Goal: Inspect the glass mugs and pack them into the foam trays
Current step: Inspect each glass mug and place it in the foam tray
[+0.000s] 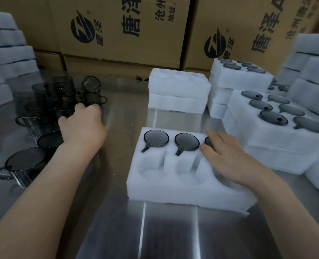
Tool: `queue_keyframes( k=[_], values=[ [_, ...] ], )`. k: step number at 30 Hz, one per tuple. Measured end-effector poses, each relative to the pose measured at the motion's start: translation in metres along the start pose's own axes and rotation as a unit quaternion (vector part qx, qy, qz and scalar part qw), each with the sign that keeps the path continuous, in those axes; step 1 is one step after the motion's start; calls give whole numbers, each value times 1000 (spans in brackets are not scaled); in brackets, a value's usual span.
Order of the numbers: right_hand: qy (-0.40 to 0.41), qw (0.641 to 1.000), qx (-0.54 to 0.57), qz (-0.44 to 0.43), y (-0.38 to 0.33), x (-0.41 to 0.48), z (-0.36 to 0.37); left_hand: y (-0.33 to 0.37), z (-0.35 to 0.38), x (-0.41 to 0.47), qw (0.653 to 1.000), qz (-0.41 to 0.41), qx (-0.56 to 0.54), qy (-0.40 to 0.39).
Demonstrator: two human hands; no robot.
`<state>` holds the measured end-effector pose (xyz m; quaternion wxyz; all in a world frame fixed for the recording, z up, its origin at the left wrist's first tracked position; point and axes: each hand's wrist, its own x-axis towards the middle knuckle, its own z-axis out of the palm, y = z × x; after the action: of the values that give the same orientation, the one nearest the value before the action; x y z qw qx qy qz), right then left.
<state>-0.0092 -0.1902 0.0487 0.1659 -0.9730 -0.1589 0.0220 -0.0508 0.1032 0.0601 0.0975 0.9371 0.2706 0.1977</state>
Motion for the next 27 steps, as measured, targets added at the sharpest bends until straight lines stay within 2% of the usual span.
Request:
queue_keyframes(
  k=[7, 13, 15, 18, 20, 24, 27],
  values=[
    [-5, 1000, -4, 4, -1, -1, -1, 15, 14, 0, 995, 83, -61, 13],
    [-5, 1000, -7, 13, -6, -4, -4, 35, 30, -5, 969, 187, -160, 31],
    [3, 1000, -6, 18, -8, -4, -5, 37, 37, -4, 971, 170, -164, 42],
    [32, 999, 4, 20, -11, -4, -7, 32, 45, 2, 973, 84, -211, -37],
    [49, 999, 2, 22, -14, -5, -7, 28, 50, 4, 965, 59, -242, -76],
    [115, 993, 5, -18, -16, -4, -6, 28, 49, 4, 959, 54, -276, -32],
    [187, 972, 117, -80, -22, -8, -7, 32, 40, 2, 943, 49, -328, 24]
  ],
)
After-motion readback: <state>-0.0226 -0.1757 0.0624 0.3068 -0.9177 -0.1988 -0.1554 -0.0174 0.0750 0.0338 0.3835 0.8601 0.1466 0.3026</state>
